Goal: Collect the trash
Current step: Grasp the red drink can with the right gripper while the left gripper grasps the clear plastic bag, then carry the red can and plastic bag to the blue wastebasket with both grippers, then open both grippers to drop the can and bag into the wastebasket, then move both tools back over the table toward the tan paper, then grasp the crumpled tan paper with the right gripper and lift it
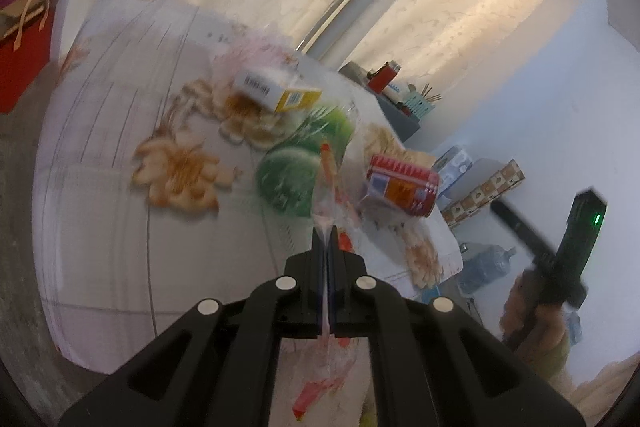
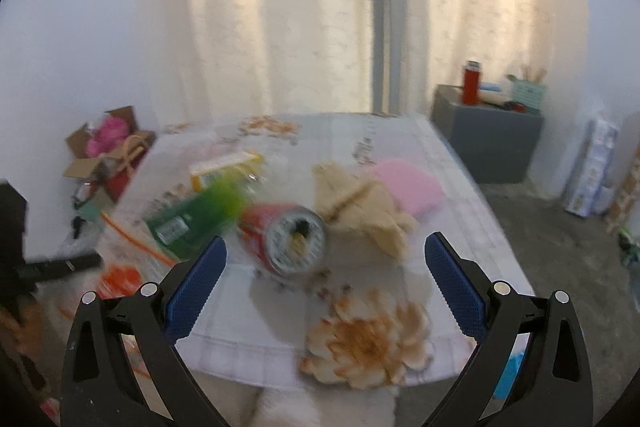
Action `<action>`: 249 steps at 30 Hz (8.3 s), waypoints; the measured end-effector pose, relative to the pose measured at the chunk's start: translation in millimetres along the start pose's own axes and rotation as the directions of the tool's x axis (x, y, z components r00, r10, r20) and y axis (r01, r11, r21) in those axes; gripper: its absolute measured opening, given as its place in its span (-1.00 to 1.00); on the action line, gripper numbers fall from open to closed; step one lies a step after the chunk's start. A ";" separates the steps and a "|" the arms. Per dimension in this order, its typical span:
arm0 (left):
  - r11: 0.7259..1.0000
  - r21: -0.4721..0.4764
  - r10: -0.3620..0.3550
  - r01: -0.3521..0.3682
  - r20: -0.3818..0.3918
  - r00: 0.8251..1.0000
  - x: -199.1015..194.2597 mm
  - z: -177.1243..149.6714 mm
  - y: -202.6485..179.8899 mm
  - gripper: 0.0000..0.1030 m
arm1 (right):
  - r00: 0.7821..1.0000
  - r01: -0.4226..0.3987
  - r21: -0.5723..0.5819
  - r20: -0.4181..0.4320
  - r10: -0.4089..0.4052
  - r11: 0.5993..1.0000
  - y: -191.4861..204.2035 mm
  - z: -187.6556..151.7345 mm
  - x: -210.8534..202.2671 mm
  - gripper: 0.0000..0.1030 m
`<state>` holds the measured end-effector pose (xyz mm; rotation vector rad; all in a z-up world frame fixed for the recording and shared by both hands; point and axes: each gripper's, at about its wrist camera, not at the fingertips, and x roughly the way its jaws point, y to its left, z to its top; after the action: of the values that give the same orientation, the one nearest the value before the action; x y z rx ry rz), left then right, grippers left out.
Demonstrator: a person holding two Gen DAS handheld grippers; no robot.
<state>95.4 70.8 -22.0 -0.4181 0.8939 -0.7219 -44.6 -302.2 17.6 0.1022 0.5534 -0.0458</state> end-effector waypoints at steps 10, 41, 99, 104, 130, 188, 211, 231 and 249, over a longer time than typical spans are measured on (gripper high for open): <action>1.000 0.005 0.027 -0.027 -0.032 0.999 11.4 -4.6 2.2 -0.98 | 0.927 -0.292 -0.244 -0.309 0.212 0.925 44.6 49.4 86.7 0.84; 0.999 -0.033 0.030 -0.031 -0.038 0.999 11.6 -9.3 0.8 -0.98 | 0.797 -0.380 -0.353 -0.595 0.108 0.855 47.1 60.6 119.3 0.21; 0.916 0.323 0.037 0.240 -0.662 0.749 532.9 -197.3 -432.7 -0.97 | 0.967 0.255 0.813 -0.222 -0.127 0.523 -416.8 -226.1 -94.7 0.21; 0.932 0.333 0.128 0.141 -0.668 0.733 591.1 -219.2 -409.4 -0.94 | 0.968 0.247 0.890 -0.248 -0.047 0.383 -455.6 -261.8 -38.0 0.21; 0.859 0.442 0.100 0.260 -0.642 0.761 423.4 -160.4 -396.7 0.19 | 0.844 0.487 0.786 -0.536 0.027 0.382 -498.3 -262.6 85.8 0.42; 0.959 0.136 0.221 -0.248 0.190 0.957 12.4 90.3 -32.2 0.89 | 0.985 0.048 0.224 -0.169 -0.010 0.973 -40.5 21.7 28.6 0.84; 0.971 0.140 0.179 -0.194 0.113 0.977 36.8 60.9 -41.2 0.89 | 0.959 0.099 0.080 -0.274 -0.073 0.992 -38.1 45.4 152.3 0.54; 0.978 0.130 0.148 -0.161 0.106 0.983 32.2 43.6 -45.8 0.89 | 0.958 0.191 -0.064 -0.204 -0.200 0.980 -19.8 40.5 141.3 -0.58; 0.967 0.253 -0.003 0.003 0.003 1.000 63.7 7.9 -105.4 0.89 | 0.977 -0.129 0.363 -0.110 0.180 0.923 -69.9 41.8 115.0 -0.60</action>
<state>87.4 -47.9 11.0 -0.1935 0.7860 -0.8264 70.0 -378.1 -13.5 0.5048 0.6738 0.0173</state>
